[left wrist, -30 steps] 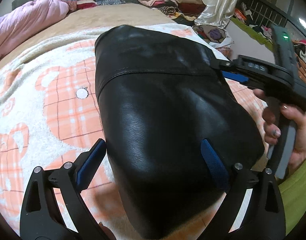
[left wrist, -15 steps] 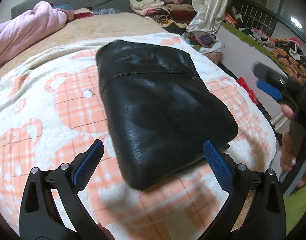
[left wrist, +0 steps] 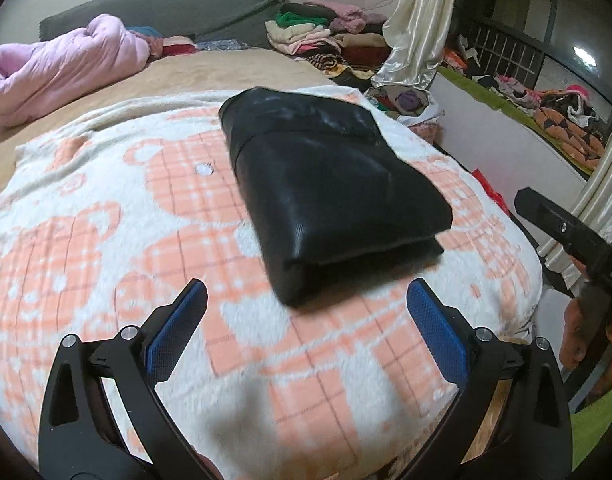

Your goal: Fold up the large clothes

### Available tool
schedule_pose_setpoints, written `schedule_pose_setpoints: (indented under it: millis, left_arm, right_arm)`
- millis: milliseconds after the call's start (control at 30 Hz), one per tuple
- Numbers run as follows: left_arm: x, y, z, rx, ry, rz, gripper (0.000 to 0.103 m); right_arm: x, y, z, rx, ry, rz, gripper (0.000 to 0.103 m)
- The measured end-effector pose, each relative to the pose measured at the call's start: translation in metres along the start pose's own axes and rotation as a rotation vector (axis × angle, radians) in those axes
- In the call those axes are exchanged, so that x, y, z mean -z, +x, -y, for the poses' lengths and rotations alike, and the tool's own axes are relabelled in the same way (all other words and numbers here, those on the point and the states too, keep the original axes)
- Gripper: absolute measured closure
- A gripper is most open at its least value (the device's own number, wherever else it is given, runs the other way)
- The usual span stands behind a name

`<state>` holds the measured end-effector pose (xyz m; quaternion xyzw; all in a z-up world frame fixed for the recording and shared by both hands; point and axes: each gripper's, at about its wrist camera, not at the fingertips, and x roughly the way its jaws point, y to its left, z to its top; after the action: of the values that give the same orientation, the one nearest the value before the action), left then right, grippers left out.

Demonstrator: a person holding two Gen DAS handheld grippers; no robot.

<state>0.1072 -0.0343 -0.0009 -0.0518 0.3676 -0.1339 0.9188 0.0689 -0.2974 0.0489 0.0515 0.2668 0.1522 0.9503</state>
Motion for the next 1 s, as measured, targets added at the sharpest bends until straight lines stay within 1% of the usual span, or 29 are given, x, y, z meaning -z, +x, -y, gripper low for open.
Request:
schedule_pose_setpoints:
  millis: [67,233,433,600,1000]
  left_arm:
    - [0.008,-0.004,-0.002,0.006,-0.021,0.000,0.010]
    - [0.011,-0.011,-0.005,0.007,-0.028,0.013,0.010]
    - [0.013,-0.011,-0.004,-0.014,-0.030,0.004,0.010]
    - [0.014,-0.011,-0.004,-0.022,-0.025,-0.003,0.010]
    - [0.015,-0.014,-0.004,-0.012,-0.027,0.000,0.009]
  right_arm:
    - [0.010,-0.003,-0.004,0.005,-0.020,-0.013,0.004]
    - [0.024,-0.007,-0.011,0.019,-0.063,-0.046,0.004]
    - [0.035,-0.007,-0.010,0.016,-0.062,-0.080,0.004]
    - [0.038,-0.008,-0.009,0.025,-0.055,-0.085,0.004]
    - [0.038,-0.007,-0.008,0.031,-0.056,-0.094,0.004]
